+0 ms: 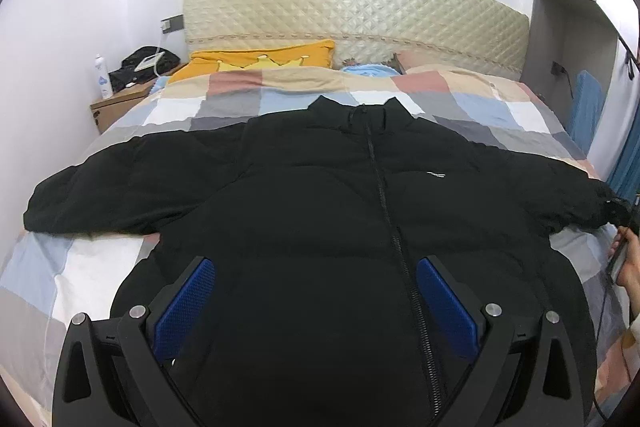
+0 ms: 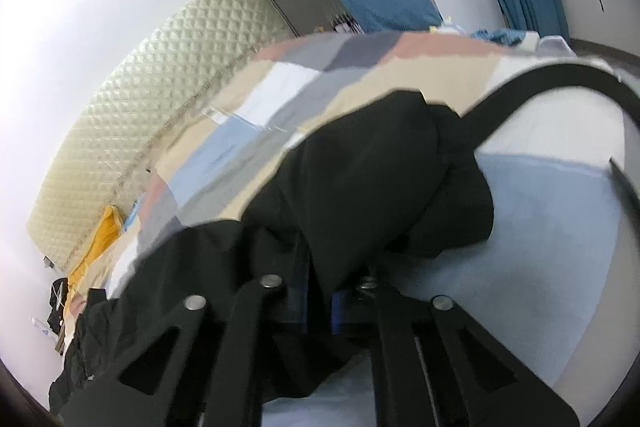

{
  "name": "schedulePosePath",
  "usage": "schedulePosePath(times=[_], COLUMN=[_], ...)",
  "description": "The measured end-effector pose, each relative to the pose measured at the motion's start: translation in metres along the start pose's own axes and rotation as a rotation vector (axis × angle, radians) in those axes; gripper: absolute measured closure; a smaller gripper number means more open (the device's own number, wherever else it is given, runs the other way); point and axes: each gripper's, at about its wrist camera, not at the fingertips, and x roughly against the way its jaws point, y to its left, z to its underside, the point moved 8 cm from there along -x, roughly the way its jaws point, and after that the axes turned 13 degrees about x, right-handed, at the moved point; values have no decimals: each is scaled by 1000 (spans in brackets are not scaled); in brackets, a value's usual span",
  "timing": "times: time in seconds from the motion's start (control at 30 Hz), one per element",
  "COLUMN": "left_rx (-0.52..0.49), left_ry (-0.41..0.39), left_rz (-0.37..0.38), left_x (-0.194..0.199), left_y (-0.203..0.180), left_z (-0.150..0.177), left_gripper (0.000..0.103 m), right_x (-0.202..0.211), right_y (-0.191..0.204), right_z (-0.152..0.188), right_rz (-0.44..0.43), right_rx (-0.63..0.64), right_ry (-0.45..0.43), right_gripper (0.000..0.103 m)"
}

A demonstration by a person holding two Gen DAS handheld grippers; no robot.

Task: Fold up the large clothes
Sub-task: 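Lift the sleeve with the right gripper and carry it across the jacket body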

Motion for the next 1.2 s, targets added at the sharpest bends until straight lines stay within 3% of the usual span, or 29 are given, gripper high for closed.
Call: schedulePosePath(times=[0.27, 0.63, 0.73, 0.83, 0.97, 1.2], left_rx=[-16, -22, -39, 5, 86, 104], left_ry=[-8, -67, -44, -29, -53, -34], left_rz=[-51, -52, -126, -99, -77, -122], left_x=[4, 15, 10, 13, 26, 34], left_y=[25, 35, 43, 52, 73, 107], left_z=[11, 4, 8, 8, 0, -2], left_gripper=[1, 1, 1, 1, 1, 1], right_x=[36, 87, 114, 138, 169, 212], right_y=[6, 61, 100, 144, 231, 379], right_z=[-35, -81, -101, -117, -133, -125], right_rz=[11, 47, 31, 39, 64, -68], right_rx=[-95, 48, 112, 168, 344, 502], right_ry=[-139, -215, -251, -273, -309, -361], right_gripper=[99, 99, 99, 99, 99, 99])
